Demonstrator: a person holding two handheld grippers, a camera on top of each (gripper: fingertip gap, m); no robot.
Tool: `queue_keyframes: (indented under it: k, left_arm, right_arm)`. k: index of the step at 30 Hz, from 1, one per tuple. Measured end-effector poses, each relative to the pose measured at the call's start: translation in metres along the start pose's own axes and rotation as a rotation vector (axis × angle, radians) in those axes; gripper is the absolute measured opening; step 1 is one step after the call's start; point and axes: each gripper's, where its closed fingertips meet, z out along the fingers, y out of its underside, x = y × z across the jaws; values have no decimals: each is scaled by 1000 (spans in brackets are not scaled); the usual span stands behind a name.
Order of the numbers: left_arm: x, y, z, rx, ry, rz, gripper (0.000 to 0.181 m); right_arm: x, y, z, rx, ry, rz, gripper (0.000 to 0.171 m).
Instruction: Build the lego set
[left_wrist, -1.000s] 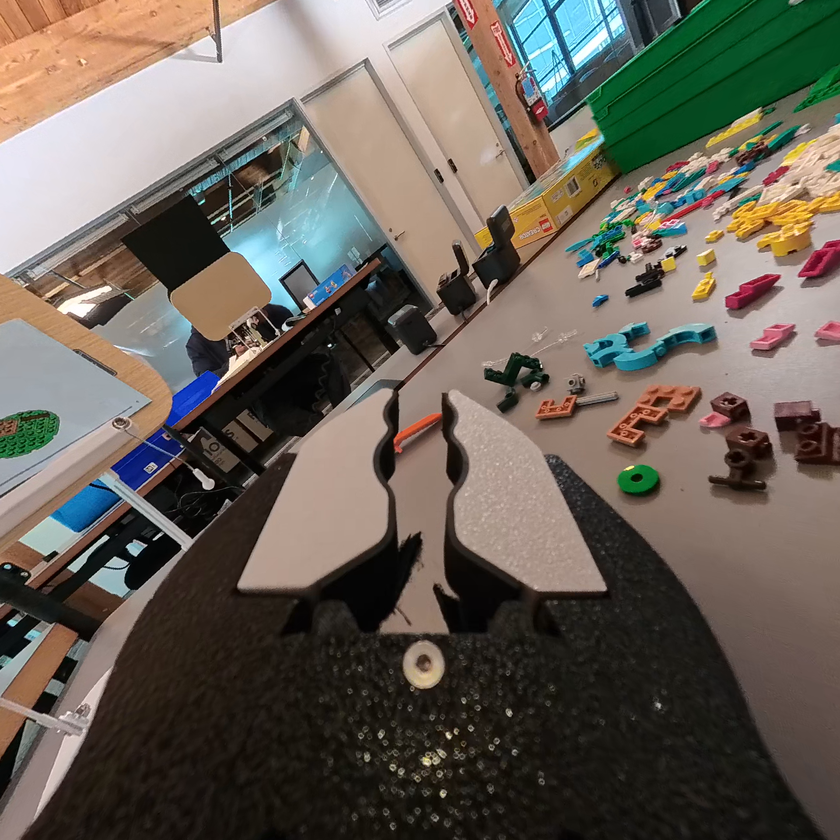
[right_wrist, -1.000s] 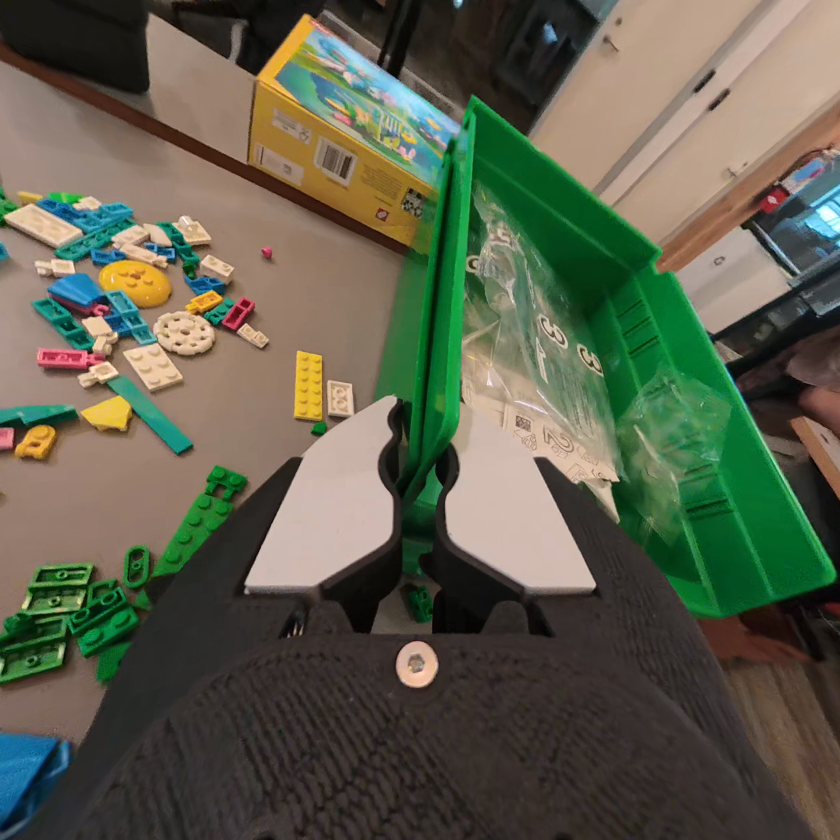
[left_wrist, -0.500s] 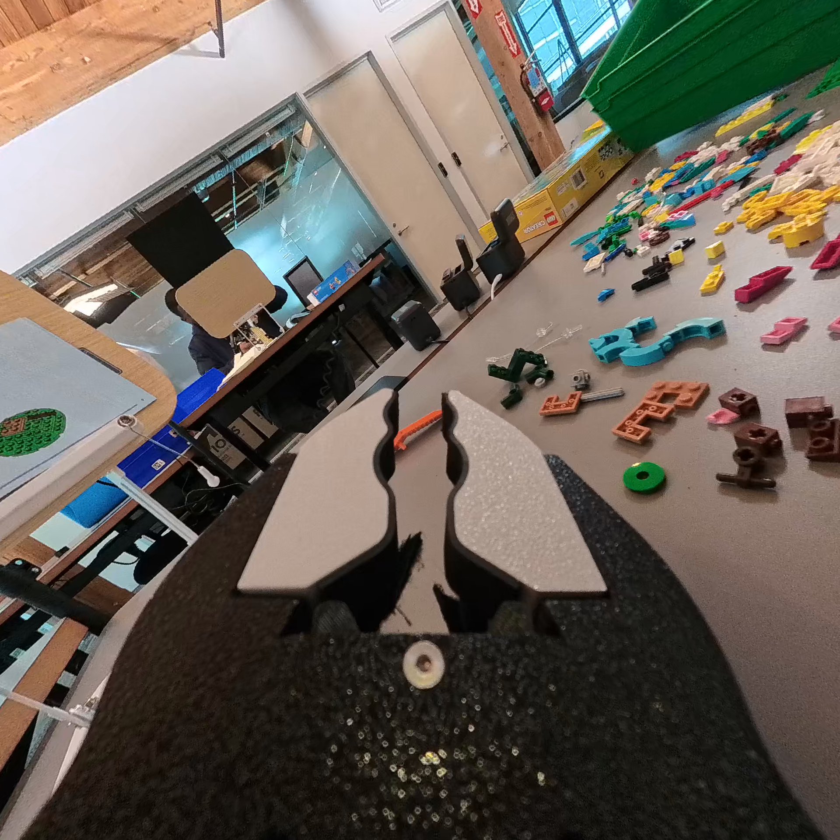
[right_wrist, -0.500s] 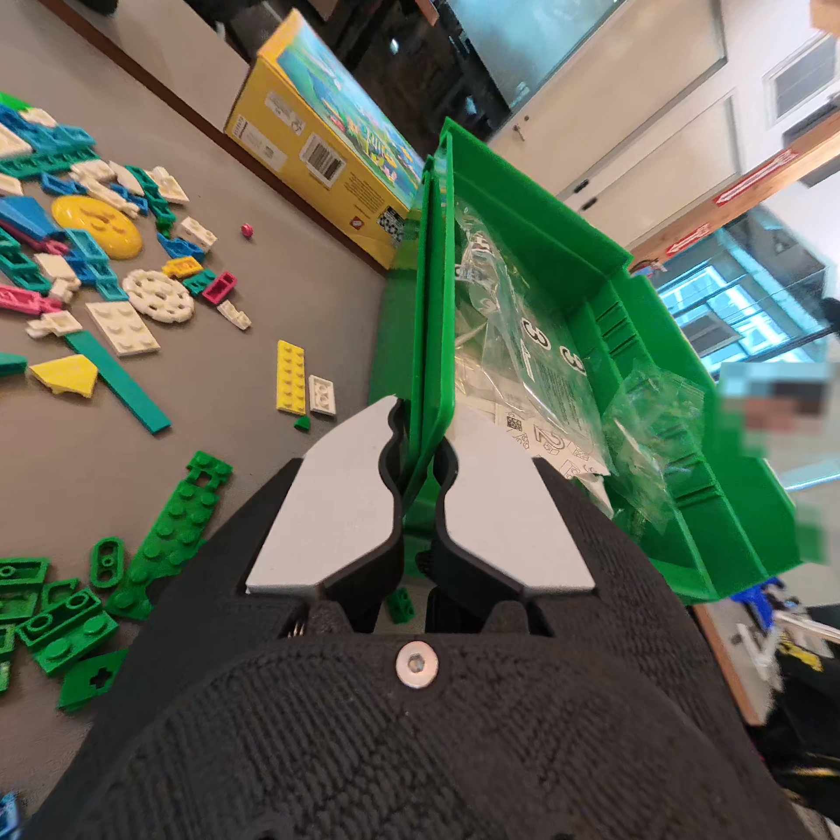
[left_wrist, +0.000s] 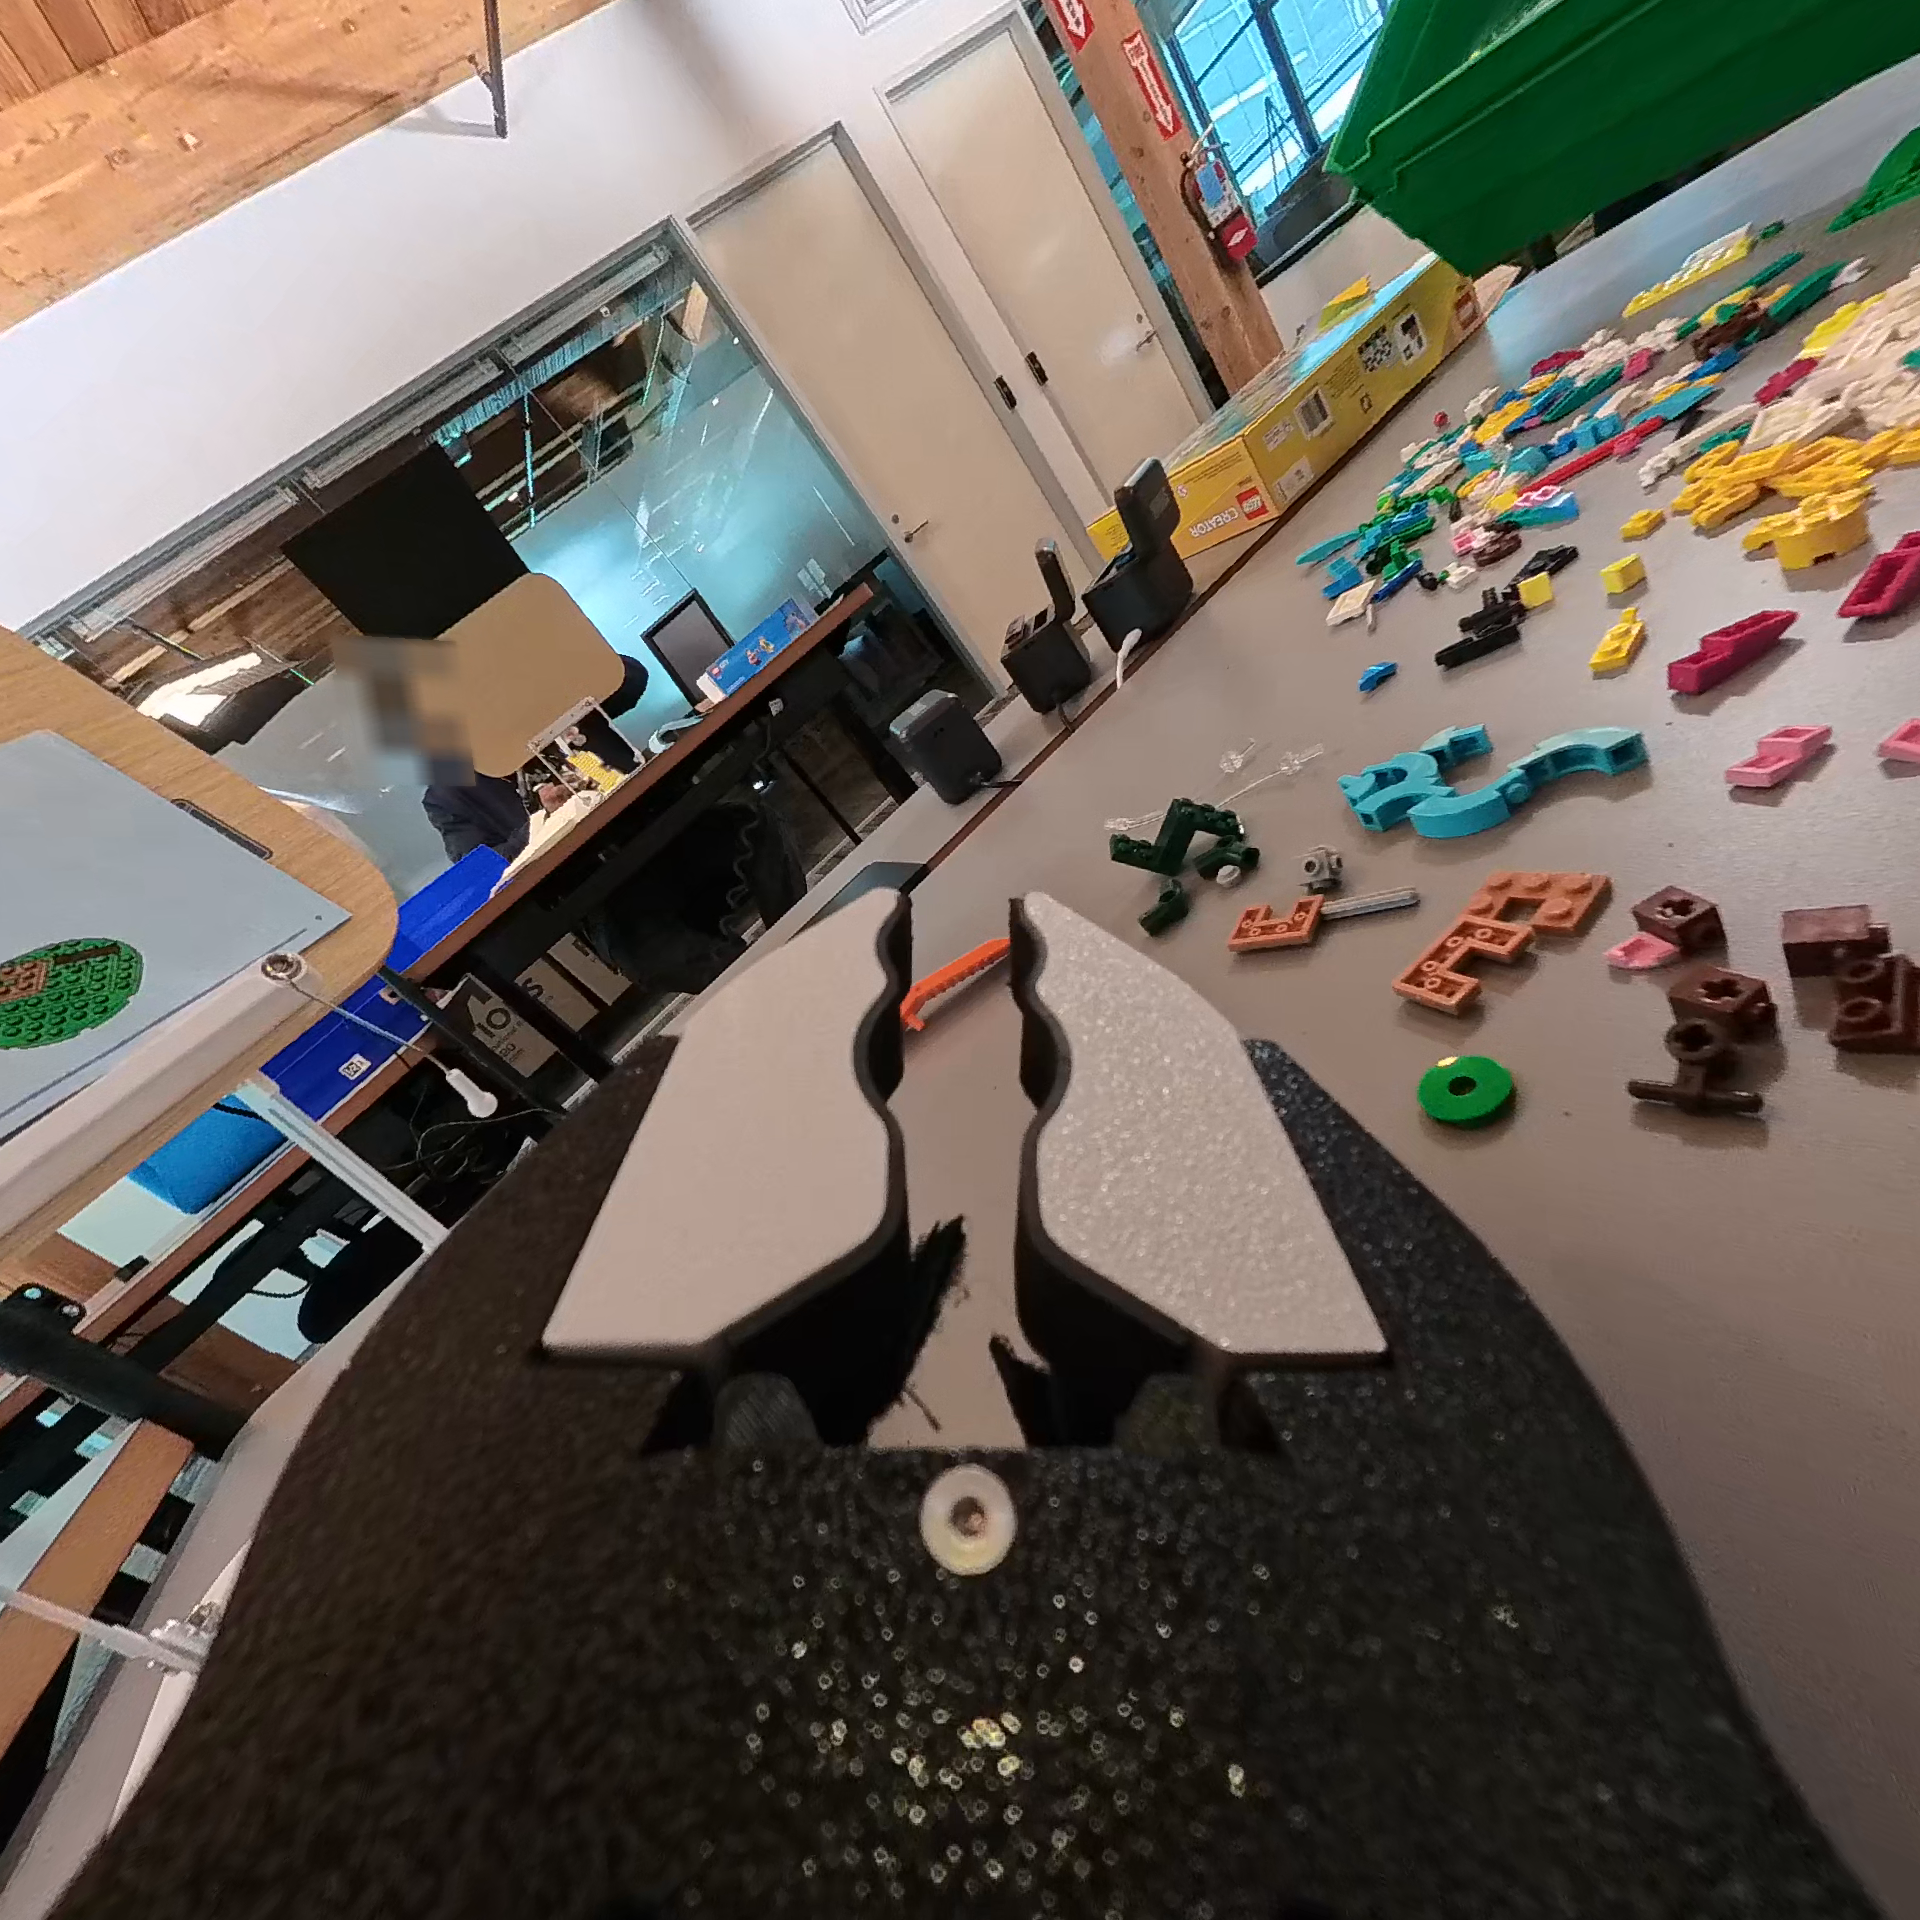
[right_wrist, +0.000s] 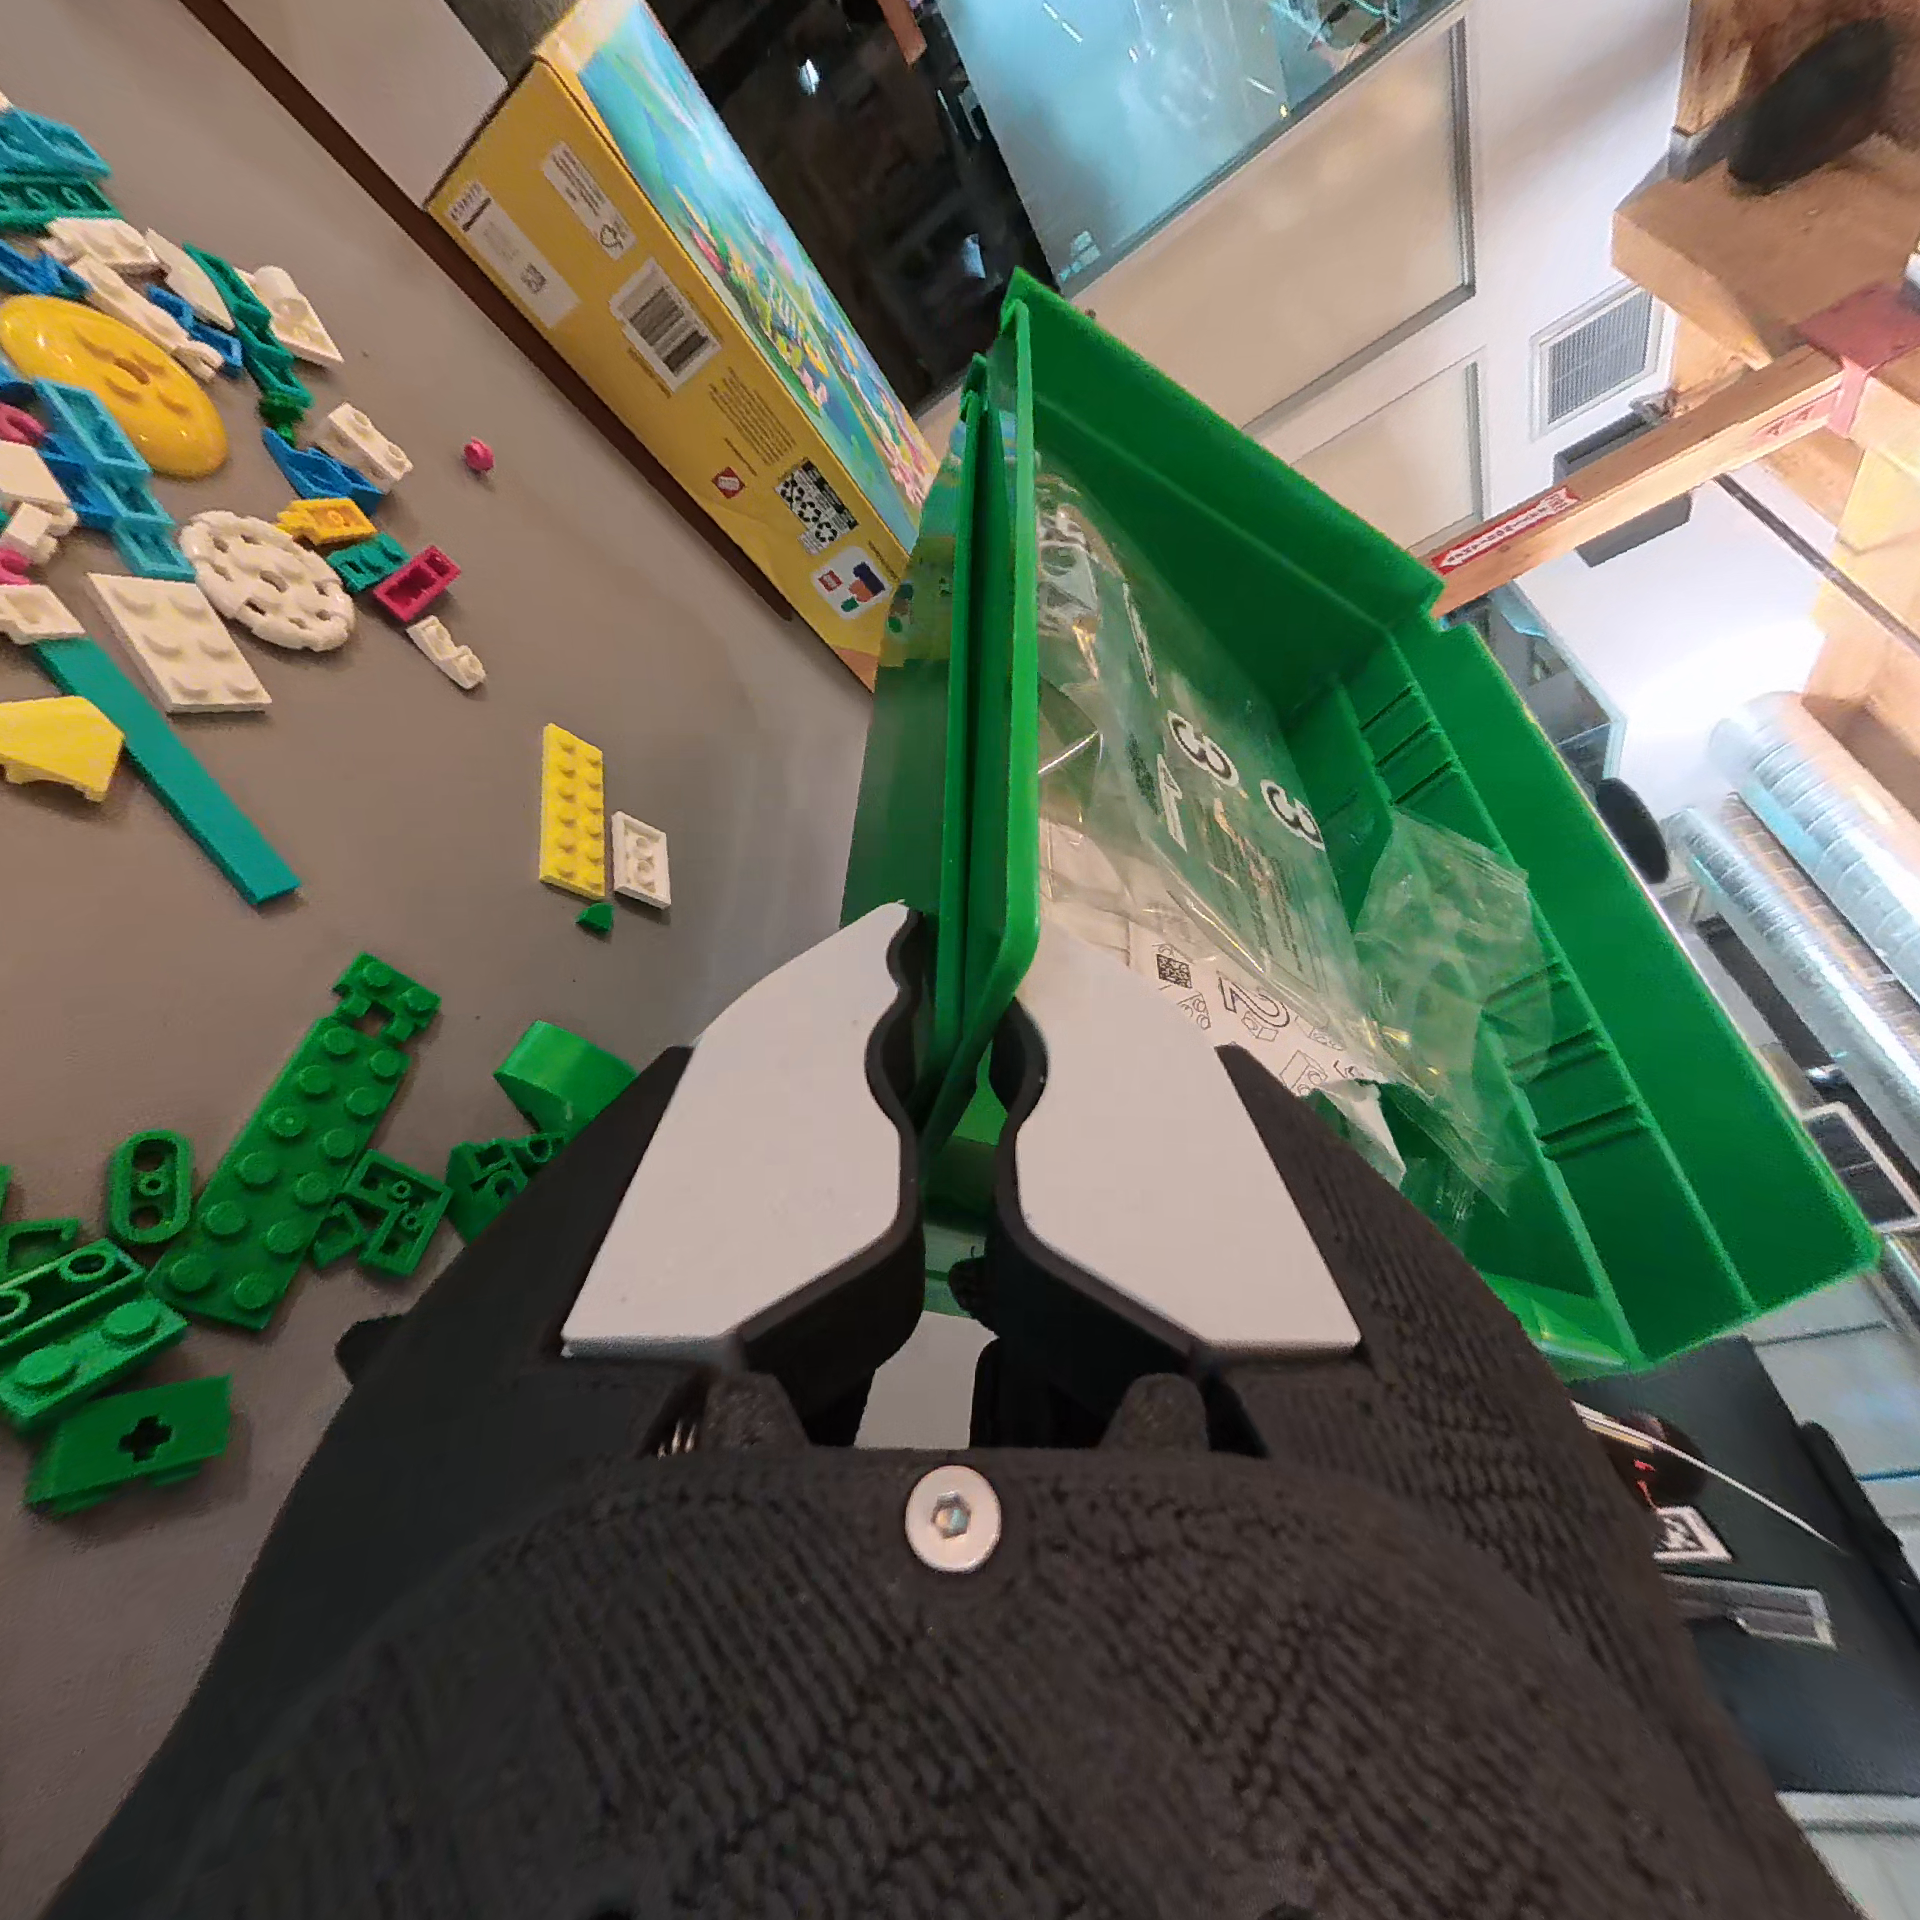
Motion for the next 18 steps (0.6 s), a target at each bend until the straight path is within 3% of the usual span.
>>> queue_keyframes:
  k: [18]
  left_arm:
    - [0, 0, 0, 0, 1, -1, 17]
  right_arm:
    - [2, 15, -7, -70, 95, -115, 9]
